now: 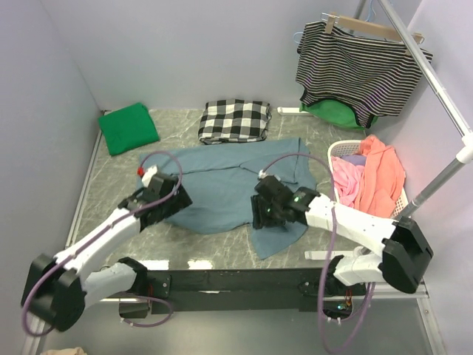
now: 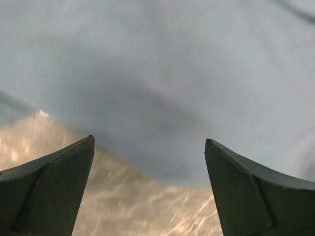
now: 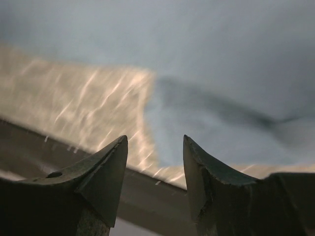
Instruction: Fold and stack the t-shirts
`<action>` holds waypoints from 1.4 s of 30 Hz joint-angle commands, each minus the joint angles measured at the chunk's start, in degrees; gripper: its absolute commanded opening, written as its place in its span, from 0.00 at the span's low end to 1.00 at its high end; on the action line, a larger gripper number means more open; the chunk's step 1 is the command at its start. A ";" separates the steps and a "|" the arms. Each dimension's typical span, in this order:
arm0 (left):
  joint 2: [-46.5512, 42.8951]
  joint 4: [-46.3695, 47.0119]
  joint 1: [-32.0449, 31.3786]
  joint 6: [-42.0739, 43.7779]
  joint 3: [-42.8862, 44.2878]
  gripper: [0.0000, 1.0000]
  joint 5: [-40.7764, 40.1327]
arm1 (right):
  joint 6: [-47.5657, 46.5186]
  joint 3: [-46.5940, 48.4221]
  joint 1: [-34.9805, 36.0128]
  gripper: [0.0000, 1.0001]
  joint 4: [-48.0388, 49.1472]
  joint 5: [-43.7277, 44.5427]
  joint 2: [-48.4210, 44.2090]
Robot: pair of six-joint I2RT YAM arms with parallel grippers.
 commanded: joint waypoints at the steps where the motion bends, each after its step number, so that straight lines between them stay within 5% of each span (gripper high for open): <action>1: -7.38 -5.51 -3.51 -10.33 -5.16 0.99 -5.10 | 7.61 -0.93 9.84 0.56 -2.20 4.45 -0.96; 11: -9.33 -10.79 -5.62 -14.46 -5.26 0.99 -13.54 | 12.28 -0.58 17.95 0.56 -4.93 16.91 8.79; 23: -8.72 -12.55 -5.54 -15.17 -4.47 1.00 -16.72 | 11.67 -3.30 17.69 0.53 -1.85 15.26 14.51; 28: -7.49 -12.02 -5.62 -14.12 -4.30 1.00 -16.63 | 12.11 -5.94 17.69 0.30 -0.53 13.33 14.33; 31: -6.96 -11.50 -5.62 -13.50 -4.12 0.99 -16.28 | 12.72 -7.00 17.78 0.01 -0.62 13.07 13.63; 42: -9.86 -14.66 -5.62 -12.53 -1.31 0.99 -17.68 | 22.56 -4.54 17.78 0.00 -18.71 21.93 -7.62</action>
